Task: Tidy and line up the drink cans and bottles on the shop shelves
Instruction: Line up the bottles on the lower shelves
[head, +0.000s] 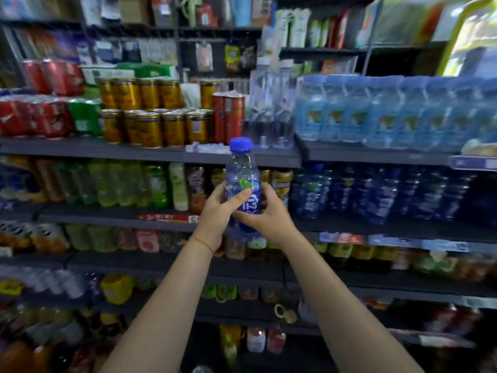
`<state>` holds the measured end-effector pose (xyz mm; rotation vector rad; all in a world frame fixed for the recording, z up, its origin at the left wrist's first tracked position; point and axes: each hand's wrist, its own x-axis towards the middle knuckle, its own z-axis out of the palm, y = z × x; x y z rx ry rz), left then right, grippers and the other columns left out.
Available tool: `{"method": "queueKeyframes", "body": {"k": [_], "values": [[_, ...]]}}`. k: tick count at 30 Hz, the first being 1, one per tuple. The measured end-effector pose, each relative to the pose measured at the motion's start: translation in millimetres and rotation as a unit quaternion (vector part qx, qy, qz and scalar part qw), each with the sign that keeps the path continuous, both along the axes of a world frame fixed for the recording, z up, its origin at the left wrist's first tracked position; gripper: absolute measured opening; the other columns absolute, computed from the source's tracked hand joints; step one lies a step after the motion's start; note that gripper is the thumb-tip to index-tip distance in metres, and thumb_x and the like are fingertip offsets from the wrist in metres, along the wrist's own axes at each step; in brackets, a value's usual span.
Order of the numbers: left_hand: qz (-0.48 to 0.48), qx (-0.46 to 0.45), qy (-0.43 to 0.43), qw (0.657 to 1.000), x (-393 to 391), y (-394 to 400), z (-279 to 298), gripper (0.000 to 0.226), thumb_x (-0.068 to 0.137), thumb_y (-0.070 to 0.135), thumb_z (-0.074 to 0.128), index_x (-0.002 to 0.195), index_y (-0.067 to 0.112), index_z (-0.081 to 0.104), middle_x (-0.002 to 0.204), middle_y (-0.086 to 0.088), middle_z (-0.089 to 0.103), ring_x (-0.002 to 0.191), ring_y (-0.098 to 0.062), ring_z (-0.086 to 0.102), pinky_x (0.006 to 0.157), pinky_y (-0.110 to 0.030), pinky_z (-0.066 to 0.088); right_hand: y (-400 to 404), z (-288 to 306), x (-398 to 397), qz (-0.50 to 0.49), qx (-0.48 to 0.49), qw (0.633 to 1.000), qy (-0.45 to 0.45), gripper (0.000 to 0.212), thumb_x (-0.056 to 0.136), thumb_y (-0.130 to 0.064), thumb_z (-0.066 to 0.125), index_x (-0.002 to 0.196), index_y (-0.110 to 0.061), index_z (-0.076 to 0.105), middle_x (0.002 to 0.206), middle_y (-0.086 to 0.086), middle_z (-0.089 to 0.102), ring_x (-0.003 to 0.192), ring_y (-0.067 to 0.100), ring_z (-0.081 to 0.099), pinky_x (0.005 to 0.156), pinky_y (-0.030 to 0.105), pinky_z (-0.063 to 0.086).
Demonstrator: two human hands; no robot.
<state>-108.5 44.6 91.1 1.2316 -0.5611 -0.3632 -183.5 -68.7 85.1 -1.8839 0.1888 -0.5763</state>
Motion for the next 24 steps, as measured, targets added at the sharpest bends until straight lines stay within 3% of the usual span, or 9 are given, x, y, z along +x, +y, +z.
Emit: {"method": "queueKeyframes", "body": {"k": [3,6,8,11,13,16,19,21,24], "values": [[-0.051,0.006,-0.061,0.997,-29,-54,11,0.038,0.087,0.002,0.067,0.124,0.010,0.061,0.115,-0.010,0.071,0.103,-0.023,0.069,0.088,-0.032,0.056,-48,3,-30,-0.056,-0.012,0.998,-0.040,0.063,0.076,-0.019,0.085,0.128,-0.022,0.048,0.110,-0.014,0.066,0.091,-0.007,0.065,0.075,0.020,0.055],[-0.066,0.023,-0.117,0.991,-48,-106,5,0.050,0.081,-0.005,0.072,0.127,0.008,0.056,0.115,-0.007,0.070,0.101,-0.013,0.069,0.081,-0.023,0.055,-93,-8,-53,-0.120,-0.020,0.990,-0.068,0.063,0.075,-0.013,0.082,0.128,-0.024,0.049,0.108,-0.012,0.068,0.095,0.000,0.067,0.078,0.023,0.057],[-0.063,0.033,-0.136,0.988,-53,-138,-10,0.060,0.072,0.001,0.083,0.125,0.014,0.056,0.116,-0.004,0.068,0.105,-0.012,0.068,0.085,-0.024,0.054,-122,-15,-65,-0.160,-0.036,0.984,-0.064,0.062,0.075,-0.010,0.079,0.127,-0.026,0.049,0.104,-0.016,0.067,0.089,-0.002,0.066,0.071,0.017,0.054],[-0.046,0.050,-0.167,0.984,-53,-186,-35,0.066,0.066,0.012,0.090,0.120,0.028,0.055,0.119,0.006,0.064,0.109,-0.001,0.062,0.088,-0.018,0.050,-167,-28,-71,-0.191,-0.065,0.979,-0.035,0.063,0.078,-0.013,0.076,0.129,-0.030,0.044,0.104,-0.017,0.065,0.087,0.006,0.066,0.067,0.026,0.055],[-0.046,0.057,-0.163,0.984,-48,-219,-51,0.063,0.069,0.012,0.088,0.119,0.031,0.055,0.119,0.009,0.063,0.108,0.003,0.060,0.089,-0.017,0.048,-196,-41,-68,-0.205,-0.077,0.976,-0.013,0.062,0.079,-0.013,0.074,0.131,-0.029,0.044,0.103,-0.016,0.065,0.087,0.008,0.066,0.068,0.029,0.057],[-0.061,0.072,-0.135,0.986,-38,-264,-75,0.061,0.070,0.016,0.088,0.121,0.033,0.058,0.122,0.012,0.064,0.114,-0.003,0.059,0.096,-0.024,0.047,-235,-61,-61,-0.228,-0.075,0.970,0.024,0.058,0.083,-0.012,0.069,0.132,-0.030,0.044,0.099,-0.018,0.065,0.084,0.001,0.064,0.064,0.023,0.052],[-0.065,0.114,-0.121,0.984,-30,-296,-95,0.061,0.072,0.020,0.086,0.125,0.029,0.057,0.124,0.014,0.061,0.113,-0.001,0.057,0.094,-0.015,0.045,-269,-80,-51,-0.241,-0.067,0.966,0.068,0.054,0.085,-0.010,0.066,0.132,-0.026,0.044,0.093,-0.021,0.061,0.081,0.000,0.061,0.062,0.016,0.047],[-0.021,0.131,-0.141,0.981,-23,-309,-106,0.055,0.073,0.026,0.086,0.119,0.033,0.058,0.122,0.012,0.059,0.110,-0.002,0.056,0.095,-0.017,0.045,-287,-89,-43,-0.247,-0.071,0.962,0.090,0.051,0.085,-0.015,0.069,0.129,-0.022,0.046,0.092,-0.018,0.060,0.081,0.007,0.062,0.062,0.015,0.046],[0.155,0.124,-0.218,0.956,-9,-314,-119,0.037,0.077,0.031,0.079,0.111,0.024,0.066,0.116,0.002,0.057,0.112,-0.015,0.054,0.095,-0.025,0.042,-306,-95,-27,-0.252,-0.047,0.960,0.115,0.065,0.076,-0.024,0.081,0.130,-0.020,0.045,0.099,-0.008,0.064,0.088,0.014,0.063,0.074,0.029,0.054]]}}
